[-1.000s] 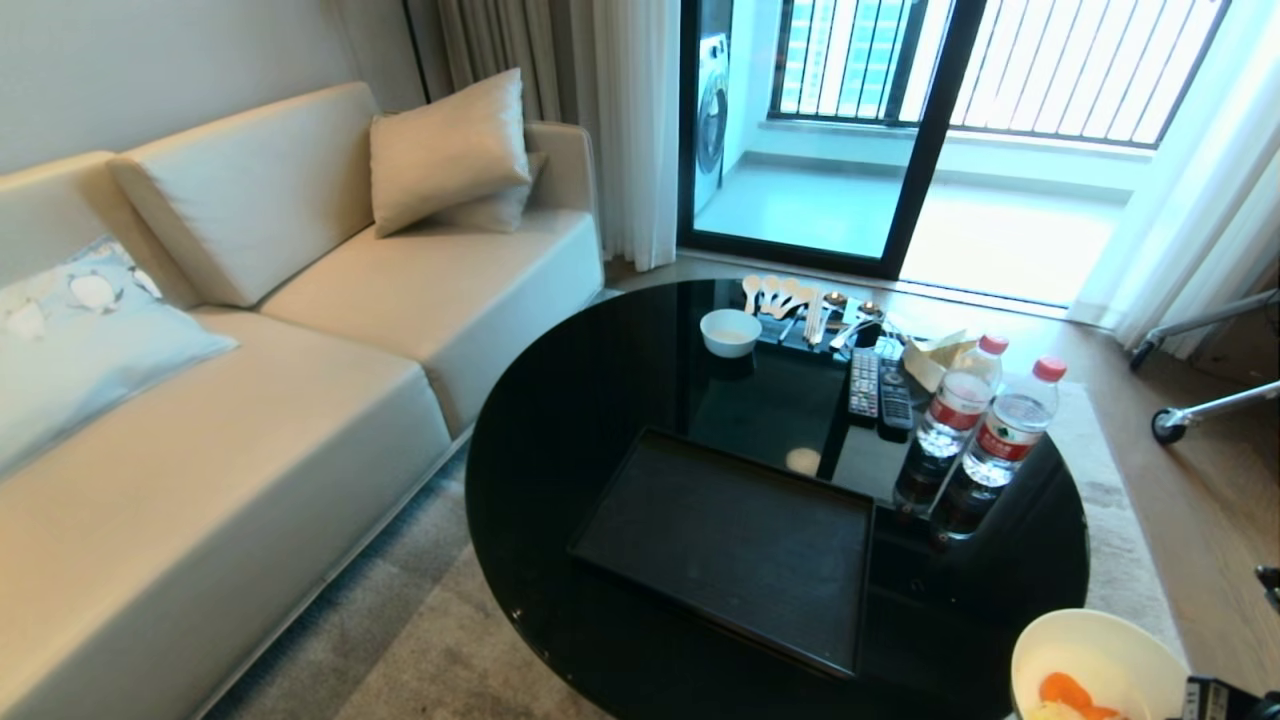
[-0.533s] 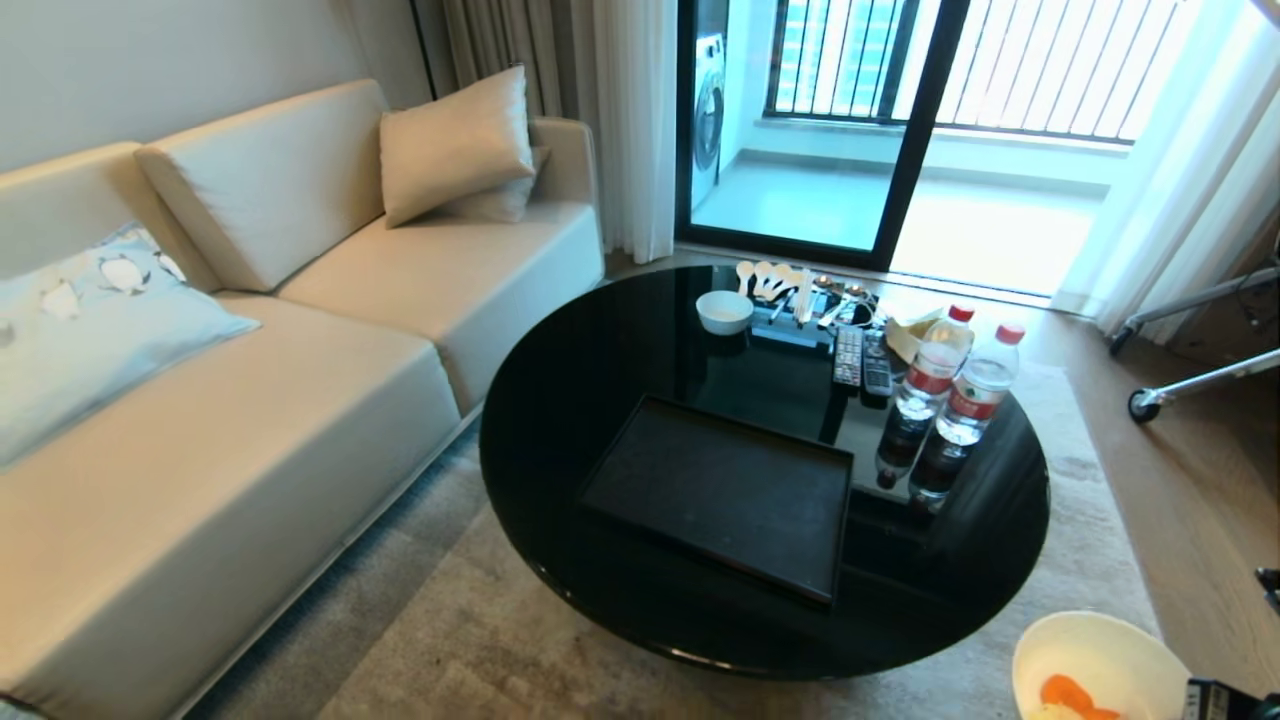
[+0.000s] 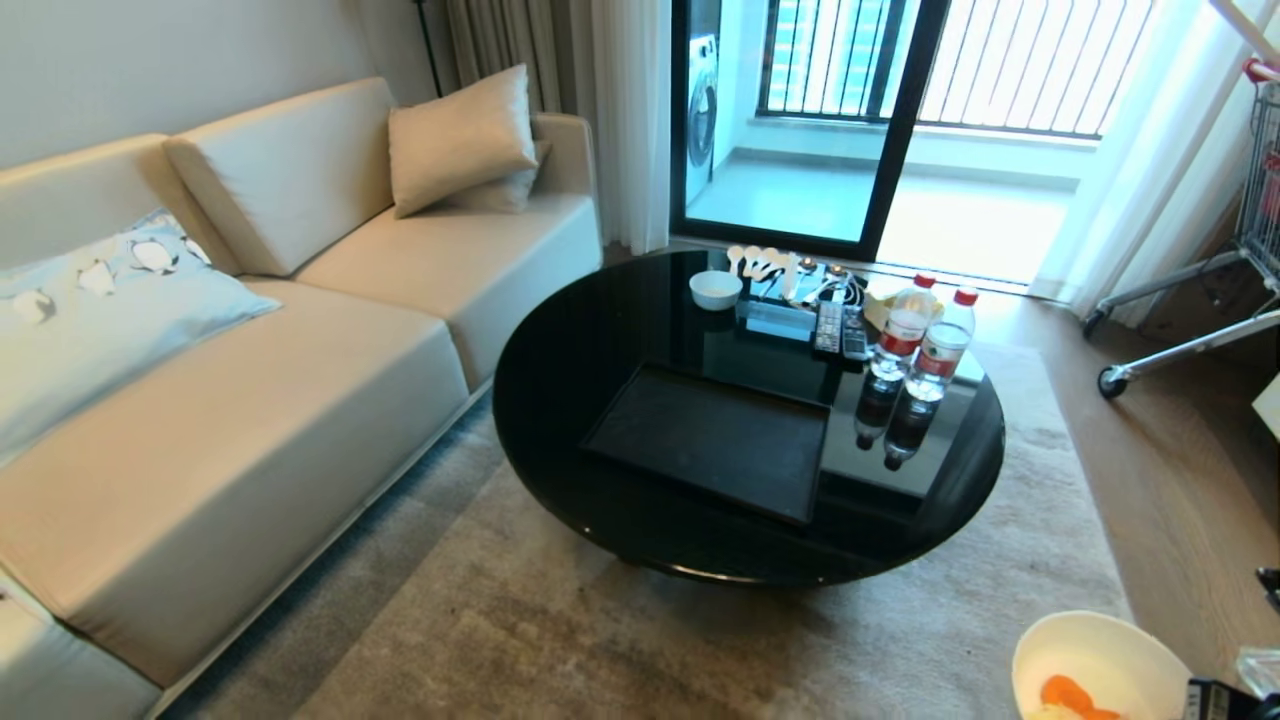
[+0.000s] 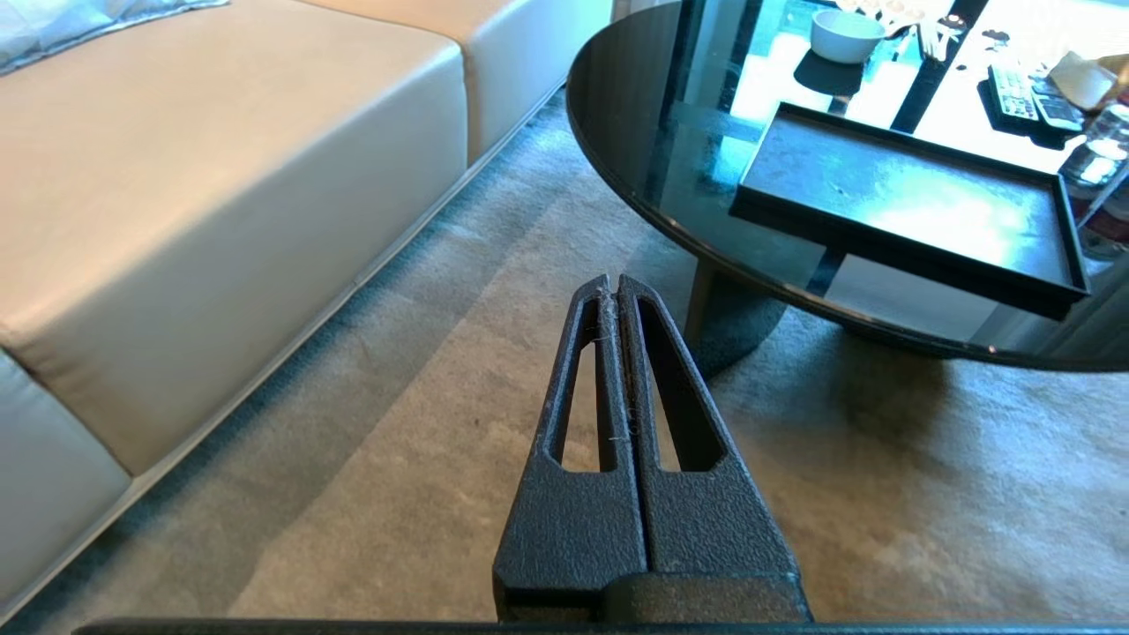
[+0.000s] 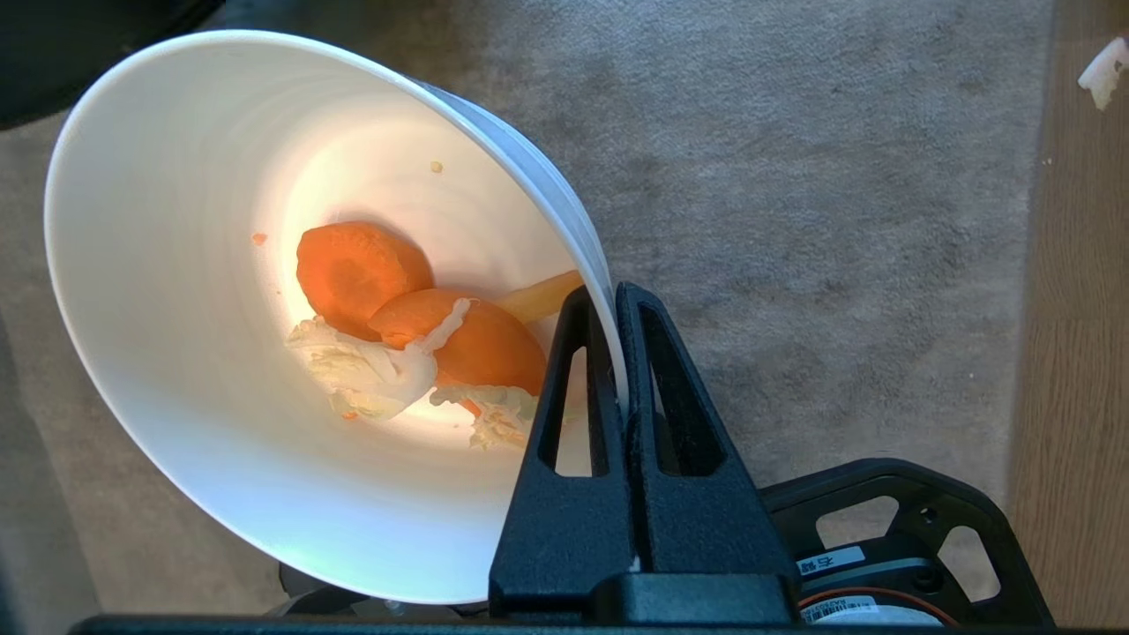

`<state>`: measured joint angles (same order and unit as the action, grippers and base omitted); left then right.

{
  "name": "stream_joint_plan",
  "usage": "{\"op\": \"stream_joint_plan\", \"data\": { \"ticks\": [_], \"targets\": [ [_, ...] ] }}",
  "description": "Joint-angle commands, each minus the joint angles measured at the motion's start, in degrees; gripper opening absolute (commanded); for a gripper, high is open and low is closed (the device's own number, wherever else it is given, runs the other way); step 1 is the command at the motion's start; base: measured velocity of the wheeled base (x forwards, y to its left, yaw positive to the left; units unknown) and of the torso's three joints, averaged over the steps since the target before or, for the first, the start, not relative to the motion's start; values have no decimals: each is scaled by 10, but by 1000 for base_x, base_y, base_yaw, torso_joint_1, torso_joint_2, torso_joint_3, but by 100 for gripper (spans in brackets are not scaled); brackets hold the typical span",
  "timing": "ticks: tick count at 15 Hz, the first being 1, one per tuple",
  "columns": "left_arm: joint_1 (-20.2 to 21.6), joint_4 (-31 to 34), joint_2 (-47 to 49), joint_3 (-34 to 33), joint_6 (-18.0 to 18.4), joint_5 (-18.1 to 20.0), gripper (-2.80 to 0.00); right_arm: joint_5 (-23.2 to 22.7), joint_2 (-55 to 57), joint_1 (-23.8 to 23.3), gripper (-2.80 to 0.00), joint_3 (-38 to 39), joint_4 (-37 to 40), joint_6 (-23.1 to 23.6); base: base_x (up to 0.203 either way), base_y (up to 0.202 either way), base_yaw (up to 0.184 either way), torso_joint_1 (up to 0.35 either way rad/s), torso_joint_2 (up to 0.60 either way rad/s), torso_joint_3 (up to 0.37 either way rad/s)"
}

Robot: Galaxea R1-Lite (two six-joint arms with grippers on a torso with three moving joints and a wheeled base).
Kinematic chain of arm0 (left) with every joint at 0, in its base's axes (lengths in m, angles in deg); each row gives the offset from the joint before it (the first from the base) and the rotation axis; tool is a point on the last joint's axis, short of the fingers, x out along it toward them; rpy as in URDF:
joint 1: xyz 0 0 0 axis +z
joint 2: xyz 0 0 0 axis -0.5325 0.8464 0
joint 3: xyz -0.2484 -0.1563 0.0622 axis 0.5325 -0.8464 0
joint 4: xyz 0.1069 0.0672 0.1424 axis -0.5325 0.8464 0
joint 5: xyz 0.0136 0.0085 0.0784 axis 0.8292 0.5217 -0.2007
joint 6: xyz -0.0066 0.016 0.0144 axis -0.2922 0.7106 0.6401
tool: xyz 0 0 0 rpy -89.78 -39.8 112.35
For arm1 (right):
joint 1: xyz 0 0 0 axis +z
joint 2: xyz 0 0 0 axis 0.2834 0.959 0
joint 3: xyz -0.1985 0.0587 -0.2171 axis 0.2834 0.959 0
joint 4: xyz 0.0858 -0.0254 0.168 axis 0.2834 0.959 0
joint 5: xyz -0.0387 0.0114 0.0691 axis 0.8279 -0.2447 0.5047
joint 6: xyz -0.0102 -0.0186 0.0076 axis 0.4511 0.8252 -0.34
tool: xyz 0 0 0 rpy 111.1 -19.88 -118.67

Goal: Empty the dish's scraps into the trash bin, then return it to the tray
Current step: Move the bowl over the trash can

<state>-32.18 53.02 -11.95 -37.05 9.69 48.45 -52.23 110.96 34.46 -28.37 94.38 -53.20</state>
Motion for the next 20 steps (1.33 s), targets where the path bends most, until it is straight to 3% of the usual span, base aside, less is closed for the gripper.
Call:
{"op": "stream_joint_plan", "data": {
  "ticks": [1, 13, 20],
  "targets": [
    [0, 0, 0, 0, 0, 0, -280, 1, -1, 0, -280, -1, 1, -3, -89, 0, -3, 2, -1, 4],
    [0, 0, 0, 0, 0, 0, -280, -1, -10, 2, -280, 2, 2, -5, 0, 0, 0, 0, 0, 0],
    [0, 0, 0, 0, 0, 0, -280, -2, 0, 3, -280, -5, 3, -33, 0, 0, 0, 0, 0, 0]
  ]
}}
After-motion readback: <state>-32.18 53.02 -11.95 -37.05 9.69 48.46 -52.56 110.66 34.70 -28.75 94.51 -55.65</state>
